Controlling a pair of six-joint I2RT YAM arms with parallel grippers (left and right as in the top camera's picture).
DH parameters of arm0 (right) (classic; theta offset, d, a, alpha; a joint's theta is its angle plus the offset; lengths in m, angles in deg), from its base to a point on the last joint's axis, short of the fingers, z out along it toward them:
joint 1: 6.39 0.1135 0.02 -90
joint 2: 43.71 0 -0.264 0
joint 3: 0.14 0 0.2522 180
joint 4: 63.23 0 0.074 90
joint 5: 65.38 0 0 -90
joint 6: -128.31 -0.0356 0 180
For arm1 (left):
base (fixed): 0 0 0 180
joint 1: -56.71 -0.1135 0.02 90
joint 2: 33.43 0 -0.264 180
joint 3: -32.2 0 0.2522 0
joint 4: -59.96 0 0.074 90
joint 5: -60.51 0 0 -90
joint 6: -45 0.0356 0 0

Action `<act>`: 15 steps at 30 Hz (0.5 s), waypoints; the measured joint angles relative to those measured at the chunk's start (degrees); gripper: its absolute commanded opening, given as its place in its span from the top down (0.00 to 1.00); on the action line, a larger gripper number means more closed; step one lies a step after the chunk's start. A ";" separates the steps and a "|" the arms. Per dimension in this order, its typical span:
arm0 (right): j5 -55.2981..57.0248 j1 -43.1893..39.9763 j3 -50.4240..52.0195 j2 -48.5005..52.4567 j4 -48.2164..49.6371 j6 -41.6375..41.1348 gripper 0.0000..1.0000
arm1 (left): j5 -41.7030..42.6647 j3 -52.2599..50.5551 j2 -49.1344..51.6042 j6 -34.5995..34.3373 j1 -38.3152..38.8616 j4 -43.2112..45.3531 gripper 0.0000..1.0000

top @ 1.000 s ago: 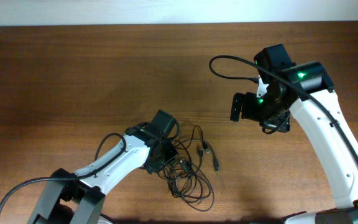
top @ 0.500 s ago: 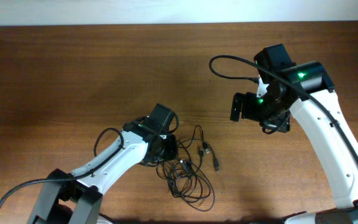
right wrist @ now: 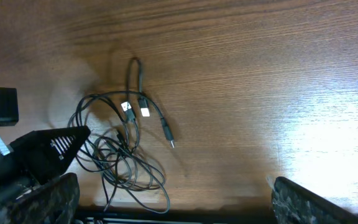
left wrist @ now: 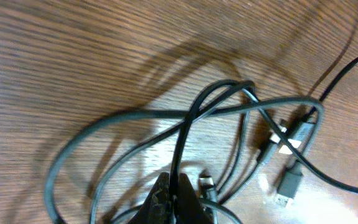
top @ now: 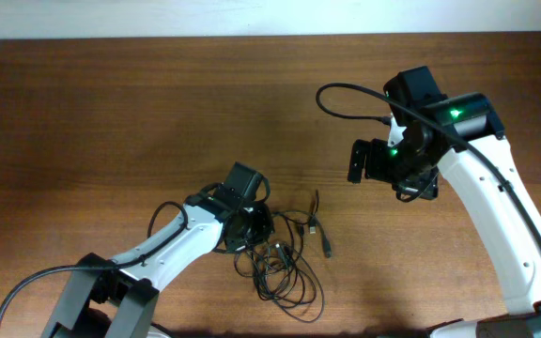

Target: Untangle cables

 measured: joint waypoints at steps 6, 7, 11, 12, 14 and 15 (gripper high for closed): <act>0.00 0.00 0.00 0.00 -0.07 0.00 0.01 | 4.22 9.27 -6.36 9.73 -5.73 -3.80 1.00; -0.79 0.00 0.00 0.00 -0.04 0.00 0.01 | 4.46 15.26 -13.57 14.40 -7.98 -5.09 1.00; -10.03 0.02 0.02 0.00 2.40 -0.24 0.01 | 4.85 18.58 -29.68 21.90 -8.59 -4.68 1.00; -13.86 0.55 0.09 0.00 5.68 -0.59 0.01 | 4.85 18.62 -32.79 22.69 -8.59 -3.17 1.00; -19.65 3.76 0.72 -0.04 10.78 -2.60 0.01 | 4.87 18.62 -36.70 23.41 -8.59 -1.95 1.00; -20.57 6.25 2.60 -0.42 18.08 -6.64 0.01 | 4.87 18.62 -37.51 23.52 -8.59 -1.53 1.00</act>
